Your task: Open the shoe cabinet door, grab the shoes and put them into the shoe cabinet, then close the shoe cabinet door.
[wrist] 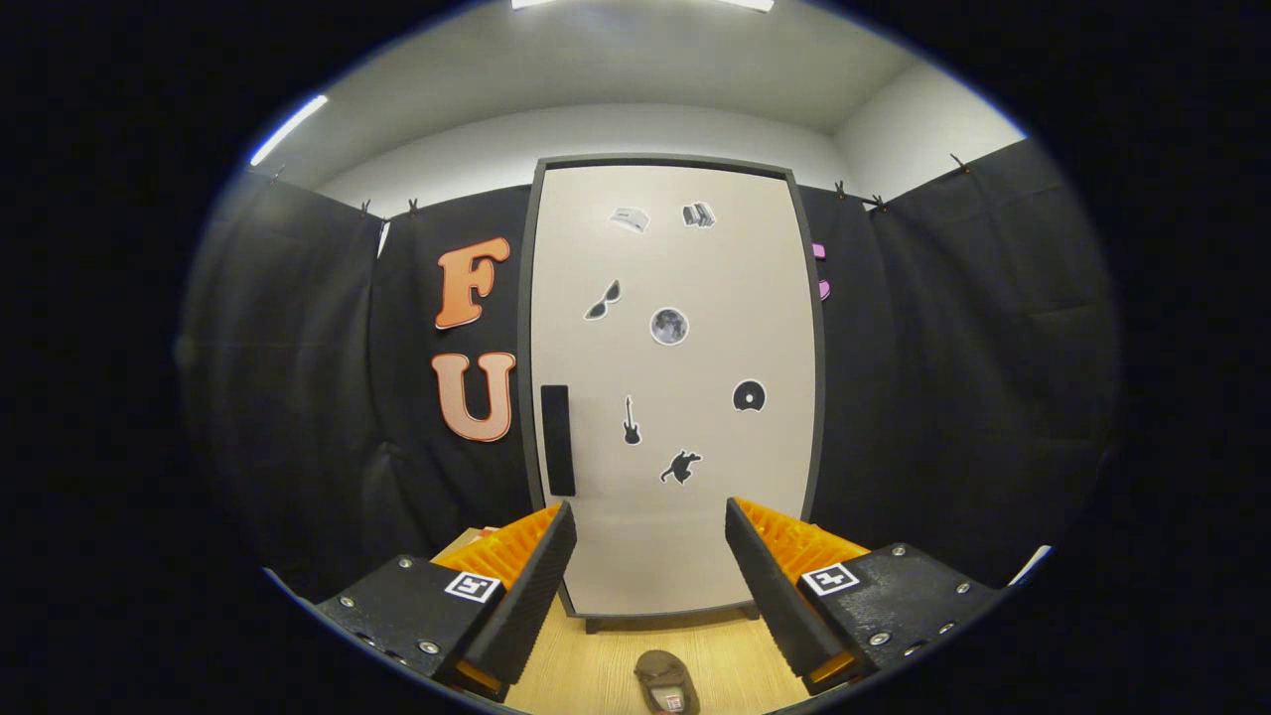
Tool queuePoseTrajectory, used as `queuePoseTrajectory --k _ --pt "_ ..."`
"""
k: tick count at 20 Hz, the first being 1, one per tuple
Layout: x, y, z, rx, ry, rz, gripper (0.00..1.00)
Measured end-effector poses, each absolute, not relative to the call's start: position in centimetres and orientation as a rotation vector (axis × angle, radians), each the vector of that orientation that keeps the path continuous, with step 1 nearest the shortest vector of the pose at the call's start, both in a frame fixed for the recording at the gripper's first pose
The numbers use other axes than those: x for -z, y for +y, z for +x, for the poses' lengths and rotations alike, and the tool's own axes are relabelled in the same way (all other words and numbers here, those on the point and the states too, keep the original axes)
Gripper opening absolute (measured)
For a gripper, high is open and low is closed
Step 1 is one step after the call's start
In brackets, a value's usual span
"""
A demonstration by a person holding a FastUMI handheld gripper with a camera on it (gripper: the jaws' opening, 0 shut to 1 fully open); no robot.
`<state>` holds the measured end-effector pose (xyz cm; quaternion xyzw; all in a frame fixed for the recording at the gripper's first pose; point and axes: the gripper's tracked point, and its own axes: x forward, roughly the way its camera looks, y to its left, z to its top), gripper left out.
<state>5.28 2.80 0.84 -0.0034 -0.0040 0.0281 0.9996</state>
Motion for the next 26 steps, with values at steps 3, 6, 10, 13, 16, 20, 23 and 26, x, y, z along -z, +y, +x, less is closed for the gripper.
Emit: queuePoseTrajectory --k 3,6,10,13,16,20,23,26 --pt "-0.7 4.2 6.7 -0.076 -0.009 -0.012 0.94" --pt "-0.6 6.0 9.1 -0.097 -0.008 -0.019 0.95" --pt "-0.3 8.6 12.4 -0.129 -0.002 -0.028 0.95" --pt "-0.3 10.3 14.9 -0.142 -0.006 -0.029 0.95" --pt "-0.2 11.8 17.3 -0.155 0.000 -0.020 0.95" --pt "0.0 12.9 19.8 -0.153 -0.004 -0.042 0.94" --pt "0.1 13.4 21.5 -0.149 -0.002 -0.024 0.95" --pt "0.2 13.3 22.4 -0.136 -0.001 -0.019 0.92"
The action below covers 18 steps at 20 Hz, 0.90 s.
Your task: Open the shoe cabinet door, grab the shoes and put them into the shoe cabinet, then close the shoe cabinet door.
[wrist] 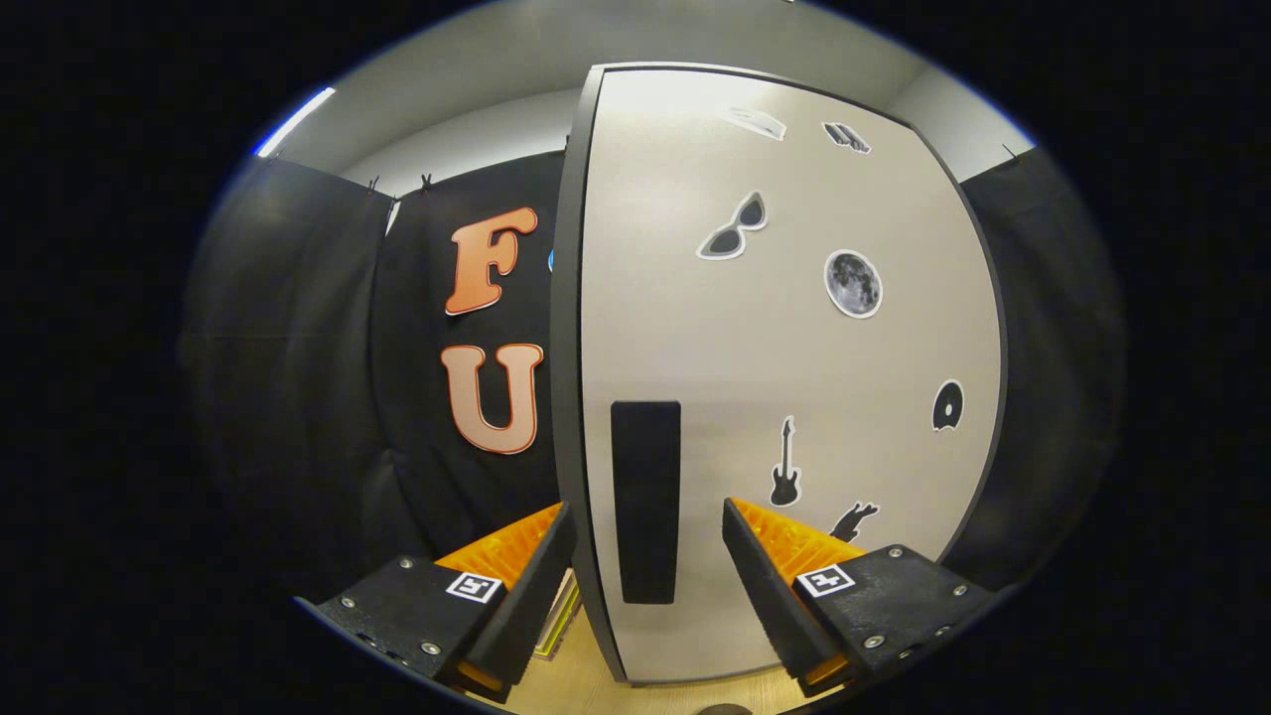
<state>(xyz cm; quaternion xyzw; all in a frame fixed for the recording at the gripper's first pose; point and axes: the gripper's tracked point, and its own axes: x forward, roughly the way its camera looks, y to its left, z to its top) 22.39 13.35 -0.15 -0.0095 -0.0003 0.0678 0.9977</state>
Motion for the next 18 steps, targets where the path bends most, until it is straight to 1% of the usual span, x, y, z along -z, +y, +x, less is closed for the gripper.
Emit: queuePoseTrajectory --k 1,5,6,7,8,10,11,16,18 --pt "0.1 13.2 22.6 -0.129 -0.002 -0.021 0.91" --pt "0.8 13.5 23.5 -0.133 0.021 -0.001 0.81" --pt "0.9 13.7 23.7 -0.139 0.024 -0.001 0.75" --pt "0.7 13.8 23.9 -0.137 0.015 -0.006 0.72" --pt "0.8 13.6 24.0 -0.127 0.015 -0.009 0.60" --pt "1.4 13.7 24.1 -0.128 0.036 0.008 0.42" --pt "1.3 13.7 24.1 -0.133 0.037 0.020 0.38" --pt "1.3 13.4 23.5 -0.133 0.059 0.031 0.31" --pt "1.2 13.2 23.0 -0.125 0.060 0.044 0.30"
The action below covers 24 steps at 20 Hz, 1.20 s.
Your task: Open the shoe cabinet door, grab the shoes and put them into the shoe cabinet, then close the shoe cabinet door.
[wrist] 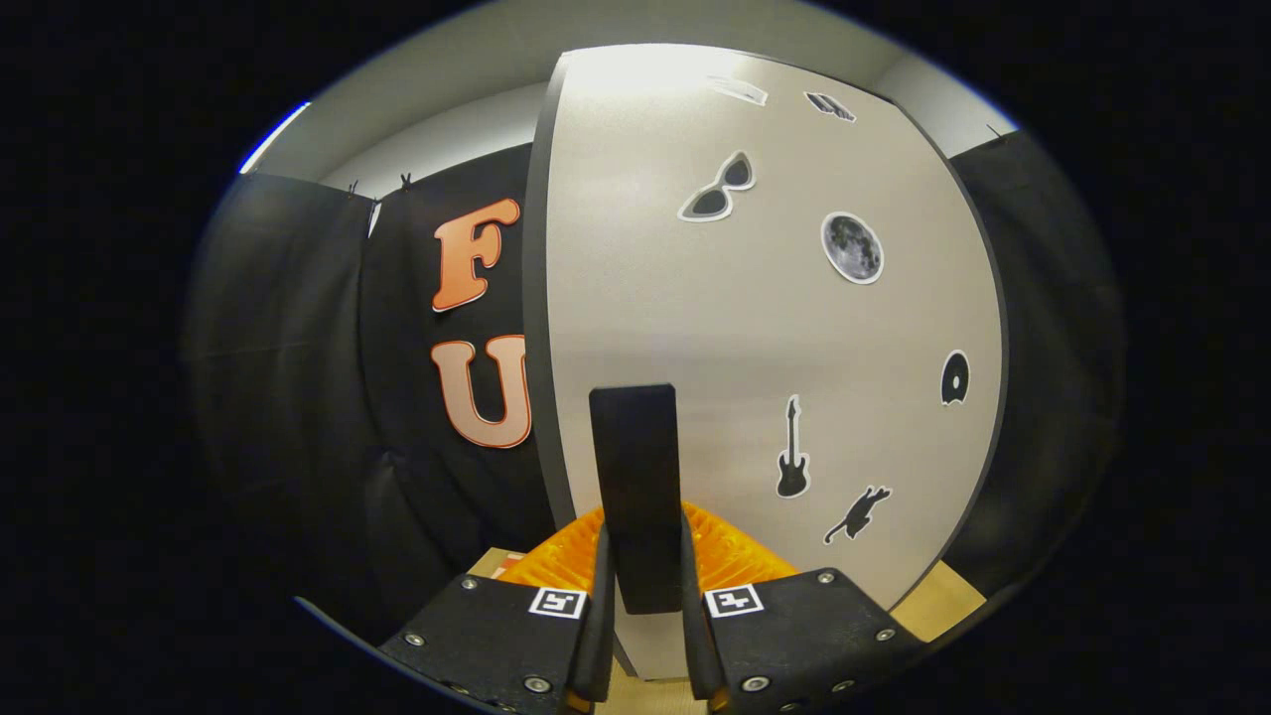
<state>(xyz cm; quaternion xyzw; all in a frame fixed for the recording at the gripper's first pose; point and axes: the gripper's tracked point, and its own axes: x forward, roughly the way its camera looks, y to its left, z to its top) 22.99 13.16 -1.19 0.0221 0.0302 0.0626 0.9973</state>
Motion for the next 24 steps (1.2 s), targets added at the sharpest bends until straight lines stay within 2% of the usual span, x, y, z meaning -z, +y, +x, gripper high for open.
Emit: queuePoseTrajectory --k 5,7,24 --pt "0.8 12.6 21.1 -0.097 0.069 0.057 0.30" --pt "1.2 11.2 19.5 -0.098 0.067 0.072 0.26" --pt "1.3 3.5 9.4 -0.037 0.081 0.081 0.26"
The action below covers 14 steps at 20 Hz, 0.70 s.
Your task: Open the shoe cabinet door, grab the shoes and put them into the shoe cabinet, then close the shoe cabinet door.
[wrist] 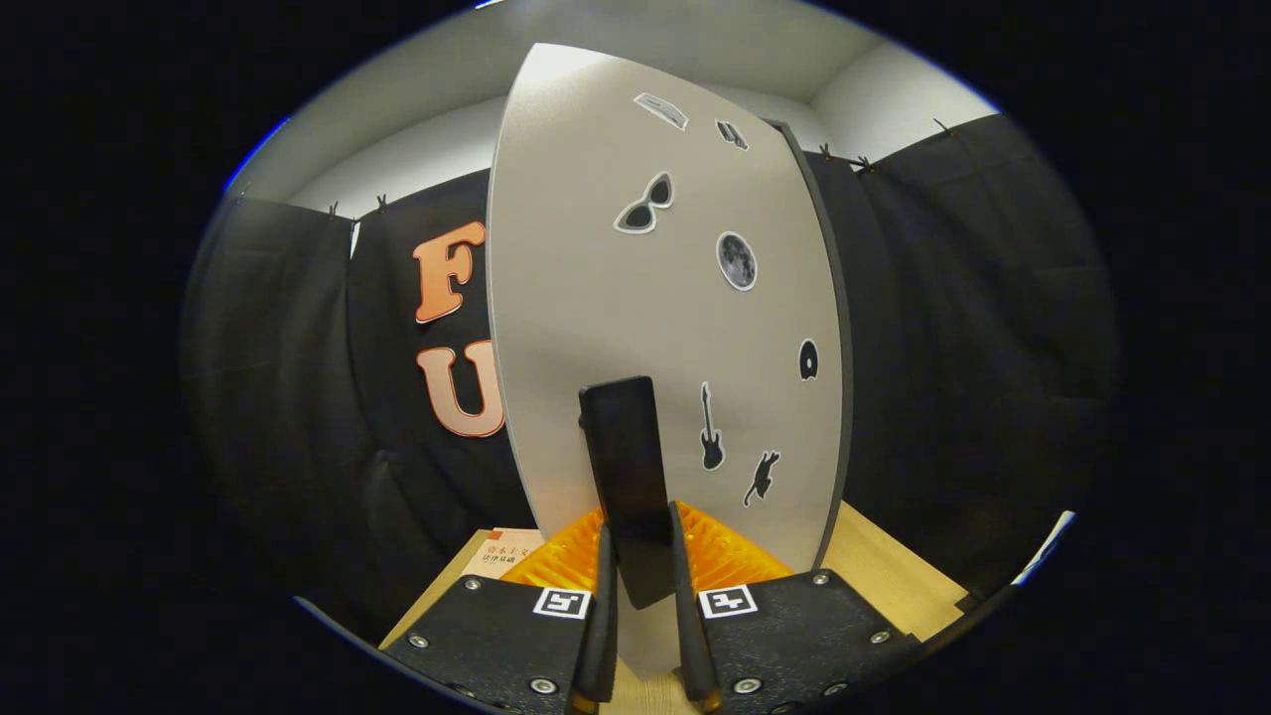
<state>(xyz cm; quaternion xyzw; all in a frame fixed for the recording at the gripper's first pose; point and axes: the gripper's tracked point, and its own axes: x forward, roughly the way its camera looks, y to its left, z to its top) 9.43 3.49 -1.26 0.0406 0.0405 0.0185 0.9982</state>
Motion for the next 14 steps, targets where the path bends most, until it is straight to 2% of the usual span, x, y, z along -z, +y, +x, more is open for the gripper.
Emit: queuePoseTrajectory --k 12,14 --pt "1.1 -2.1 3.9 0.022 0.077 0.081 0.25" --pt "1.1 -3.3 3.2 0.036 0.080 0.088 0.23"
